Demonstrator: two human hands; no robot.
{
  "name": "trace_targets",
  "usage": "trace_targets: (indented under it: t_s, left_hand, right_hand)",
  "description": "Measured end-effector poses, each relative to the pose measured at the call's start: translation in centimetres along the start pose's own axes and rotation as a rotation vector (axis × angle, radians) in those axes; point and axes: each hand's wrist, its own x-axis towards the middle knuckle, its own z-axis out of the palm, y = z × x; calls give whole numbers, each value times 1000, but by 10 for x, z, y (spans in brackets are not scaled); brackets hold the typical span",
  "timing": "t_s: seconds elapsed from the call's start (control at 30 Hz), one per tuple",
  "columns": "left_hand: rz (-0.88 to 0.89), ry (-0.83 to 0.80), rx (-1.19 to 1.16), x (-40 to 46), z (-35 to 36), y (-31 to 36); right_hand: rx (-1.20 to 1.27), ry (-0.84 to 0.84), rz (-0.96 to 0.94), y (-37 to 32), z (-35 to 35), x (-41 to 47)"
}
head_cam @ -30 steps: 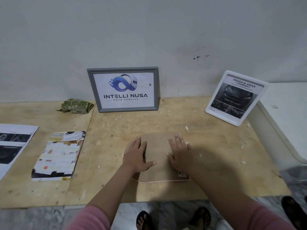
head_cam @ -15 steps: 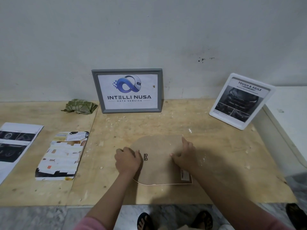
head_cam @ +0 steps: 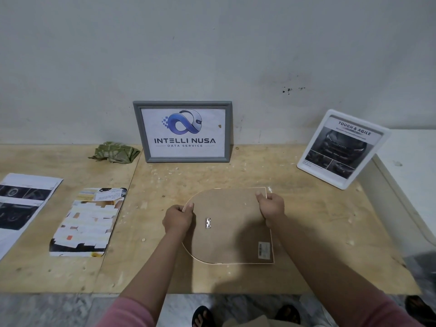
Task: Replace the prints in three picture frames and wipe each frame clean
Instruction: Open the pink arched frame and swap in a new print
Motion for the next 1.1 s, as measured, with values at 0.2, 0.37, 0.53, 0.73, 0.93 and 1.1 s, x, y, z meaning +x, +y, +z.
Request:
trace_targets:
  t_s: [0.2,0.37,0.53,0.73,0.93,1.1]
  left_hand:
    - [-16,-32,-81,2,-1,1]
    - [-26,0,-72,3,1,-1]
    - [-33,39,-111,5,-2,-5]
    - [114,-200,-77,0,-8,-12]
    - [166,-87,-2,-9,-10,-12]
    - [162,-53,-12,-8,-14,-5]
  right_hand:
    - [4,18,10,0,1,1]
    - [-38,17,-36,1,0,0]
    - [-177,-370,-187,10,-18,1]
    - [-137,-432,-133,17,-32,-4]
    - [-173,-274,-98,24,-32,-4]
    - [-115,-431,-88,22,-40,-8]
